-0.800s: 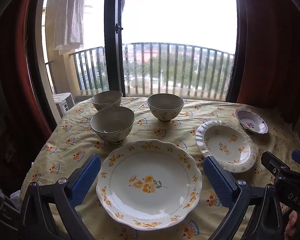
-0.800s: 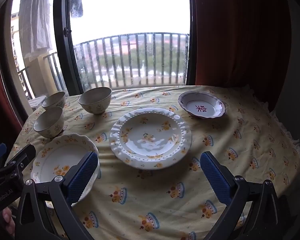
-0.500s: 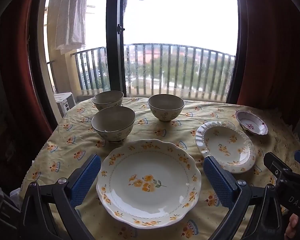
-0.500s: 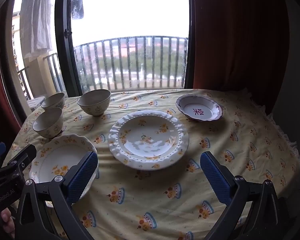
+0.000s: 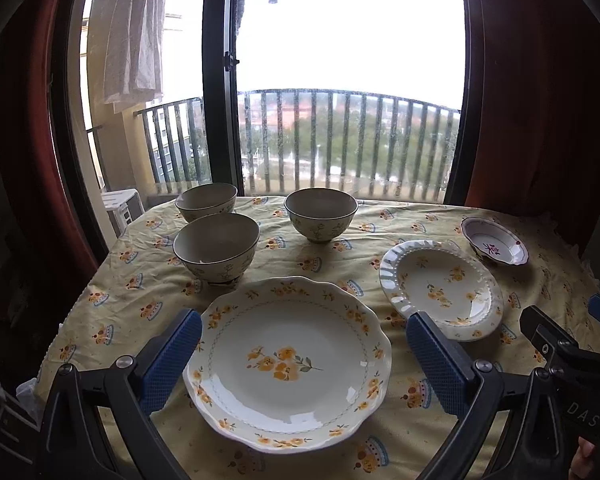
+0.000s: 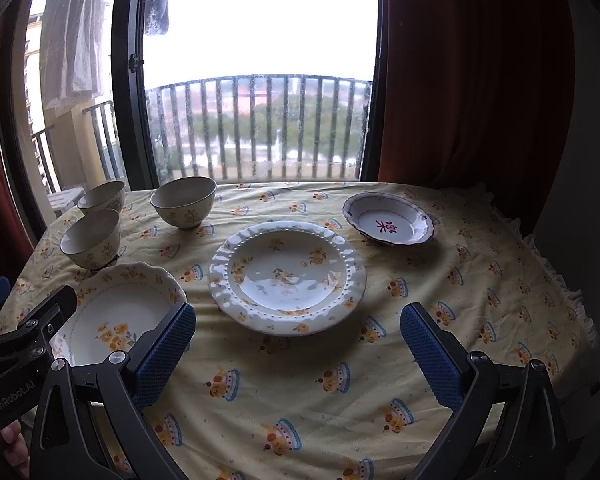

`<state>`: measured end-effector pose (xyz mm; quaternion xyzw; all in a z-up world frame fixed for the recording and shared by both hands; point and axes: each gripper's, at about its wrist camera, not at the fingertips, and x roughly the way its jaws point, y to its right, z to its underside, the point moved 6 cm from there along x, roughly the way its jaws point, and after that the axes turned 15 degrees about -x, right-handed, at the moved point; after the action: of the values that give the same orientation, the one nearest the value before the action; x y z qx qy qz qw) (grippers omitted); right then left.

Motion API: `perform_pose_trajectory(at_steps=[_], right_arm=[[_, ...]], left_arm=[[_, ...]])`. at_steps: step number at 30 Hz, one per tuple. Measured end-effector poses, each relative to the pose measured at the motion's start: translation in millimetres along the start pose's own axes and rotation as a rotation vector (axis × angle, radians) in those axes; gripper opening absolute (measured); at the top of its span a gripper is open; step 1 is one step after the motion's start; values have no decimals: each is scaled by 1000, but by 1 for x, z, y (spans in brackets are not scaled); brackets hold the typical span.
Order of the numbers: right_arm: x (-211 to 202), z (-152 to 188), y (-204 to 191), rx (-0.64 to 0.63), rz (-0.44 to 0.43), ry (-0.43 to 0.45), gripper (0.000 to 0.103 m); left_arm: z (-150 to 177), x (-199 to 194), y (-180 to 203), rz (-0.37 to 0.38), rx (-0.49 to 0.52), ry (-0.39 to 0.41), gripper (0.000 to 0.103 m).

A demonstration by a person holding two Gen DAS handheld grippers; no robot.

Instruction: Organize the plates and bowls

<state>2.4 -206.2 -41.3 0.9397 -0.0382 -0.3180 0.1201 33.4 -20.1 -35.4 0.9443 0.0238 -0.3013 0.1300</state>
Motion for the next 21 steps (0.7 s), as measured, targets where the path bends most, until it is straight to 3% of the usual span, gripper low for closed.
perform_pose_trajectory(at_steps=[21], right_arm=[[-3, -2, -15, -24, -29, 12, 103]], left_arm=[[1, 0, -7, -18, 1, -8, 103]])
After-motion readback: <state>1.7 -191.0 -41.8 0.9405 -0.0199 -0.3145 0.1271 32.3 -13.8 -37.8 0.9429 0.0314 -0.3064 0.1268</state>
